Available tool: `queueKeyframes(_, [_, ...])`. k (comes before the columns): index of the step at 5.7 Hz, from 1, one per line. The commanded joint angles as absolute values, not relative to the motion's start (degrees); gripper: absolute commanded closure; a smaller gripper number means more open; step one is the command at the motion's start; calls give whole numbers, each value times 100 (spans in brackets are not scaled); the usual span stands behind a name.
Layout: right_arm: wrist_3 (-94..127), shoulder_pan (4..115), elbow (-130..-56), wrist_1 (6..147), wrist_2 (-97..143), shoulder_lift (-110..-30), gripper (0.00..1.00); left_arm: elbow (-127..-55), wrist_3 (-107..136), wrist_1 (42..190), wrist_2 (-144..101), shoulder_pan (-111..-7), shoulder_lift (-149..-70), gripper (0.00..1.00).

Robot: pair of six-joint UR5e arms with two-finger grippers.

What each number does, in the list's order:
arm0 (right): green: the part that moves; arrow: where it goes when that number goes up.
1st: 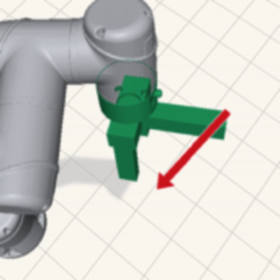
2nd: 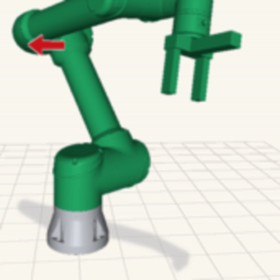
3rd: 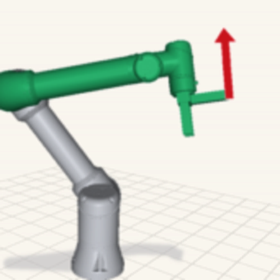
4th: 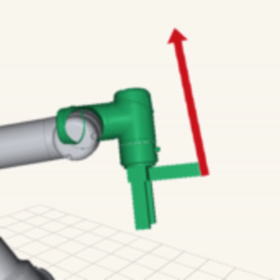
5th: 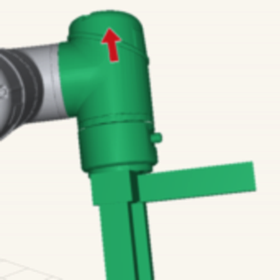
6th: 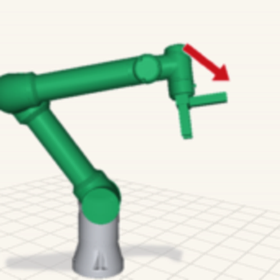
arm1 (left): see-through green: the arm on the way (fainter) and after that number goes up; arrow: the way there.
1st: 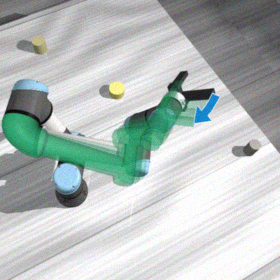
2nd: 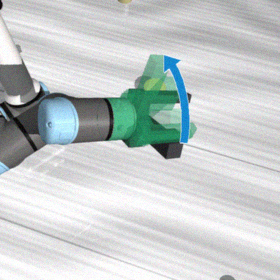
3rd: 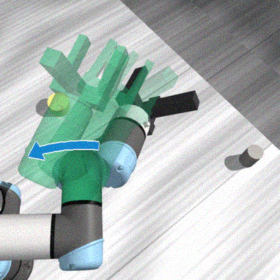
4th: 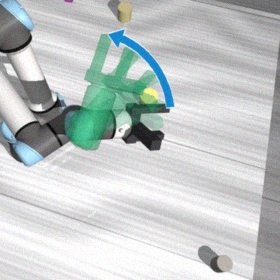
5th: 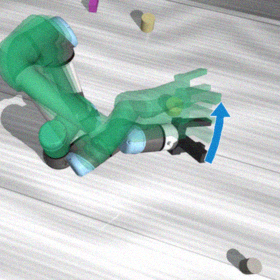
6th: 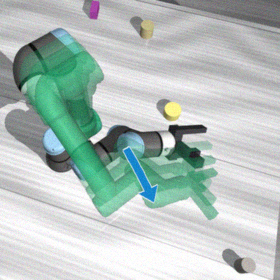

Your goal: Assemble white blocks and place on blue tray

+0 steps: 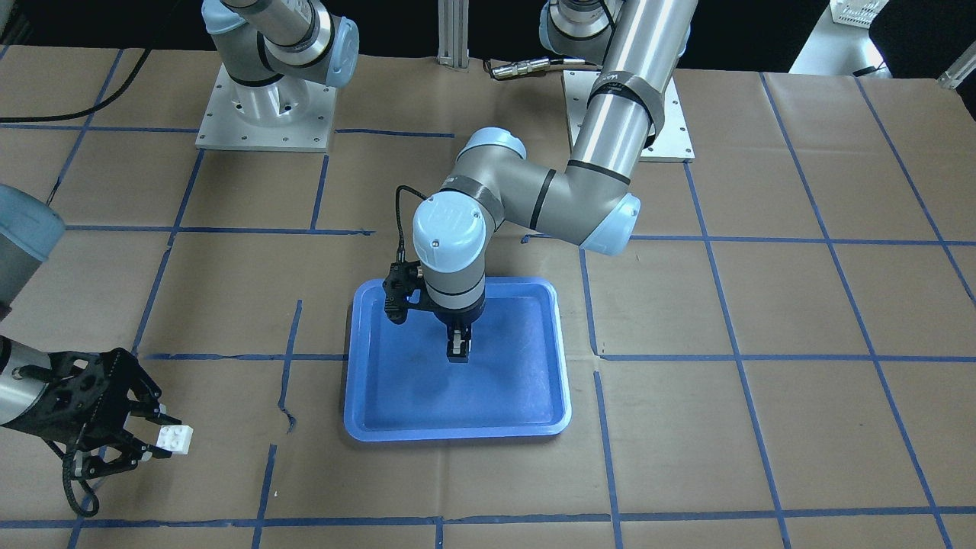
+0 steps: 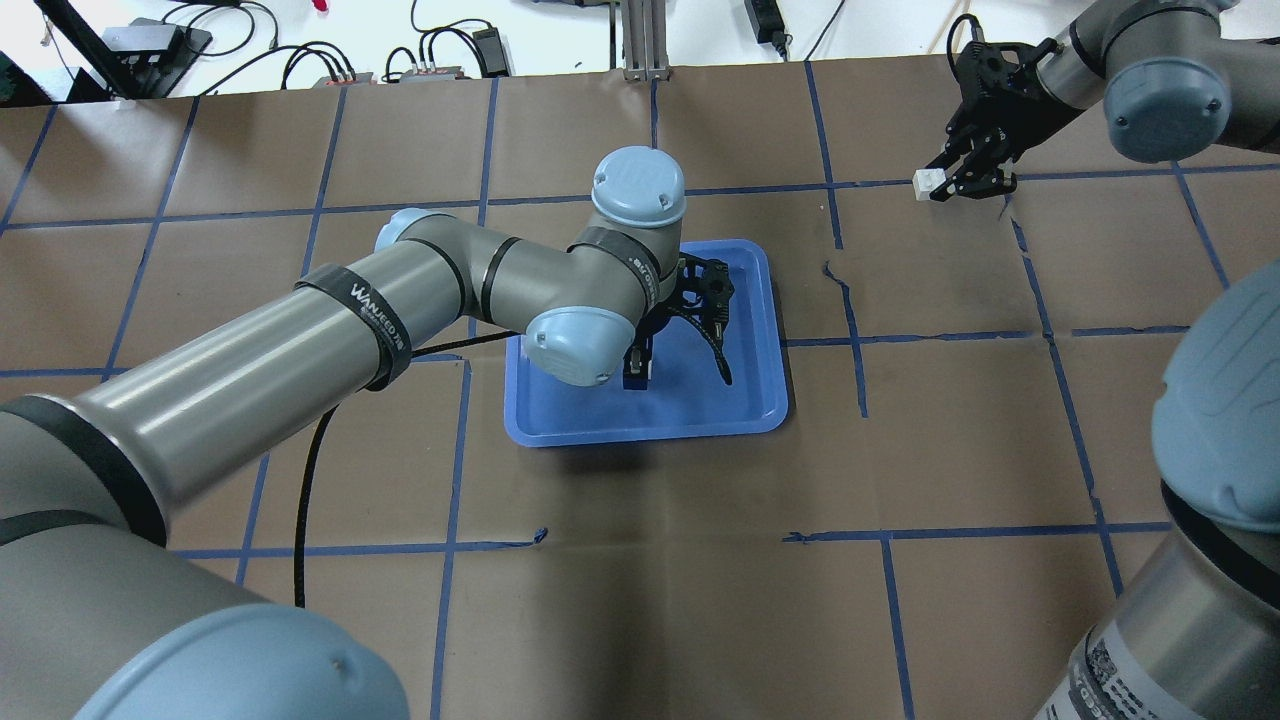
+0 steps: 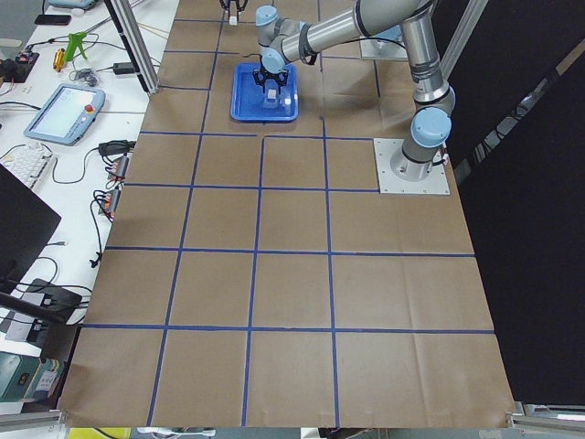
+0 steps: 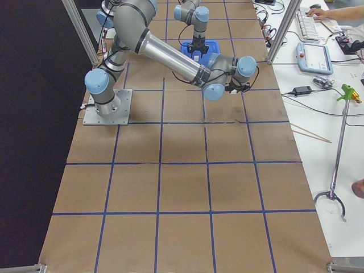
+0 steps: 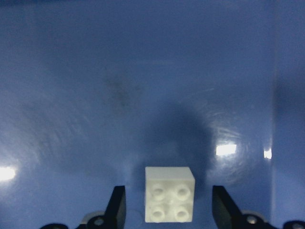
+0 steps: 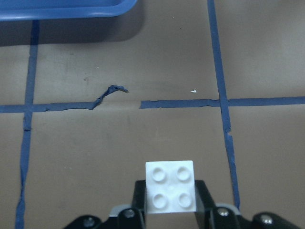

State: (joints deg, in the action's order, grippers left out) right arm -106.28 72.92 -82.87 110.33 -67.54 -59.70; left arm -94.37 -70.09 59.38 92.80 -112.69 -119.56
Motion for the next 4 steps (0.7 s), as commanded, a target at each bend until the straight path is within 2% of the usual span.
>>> queueKeyframes(1, [-10617, 7330, -8523, 10663, -6759, -6562, 71, -9221, -6908, 7260, 9290, -11215, -11019, 31])
queueKeyframes(2, [-10617, 7356, -8934, 10644, -6776, -7087, 71, -9185, -6543, 7791, 9273, -11084, -10421, 29])
queueKeyframes(4, [-10426, 7654, -10145, 10800, -6741, -7985, 71, -9132, -5899, 9336, 9202, -10603, -9391, 7])
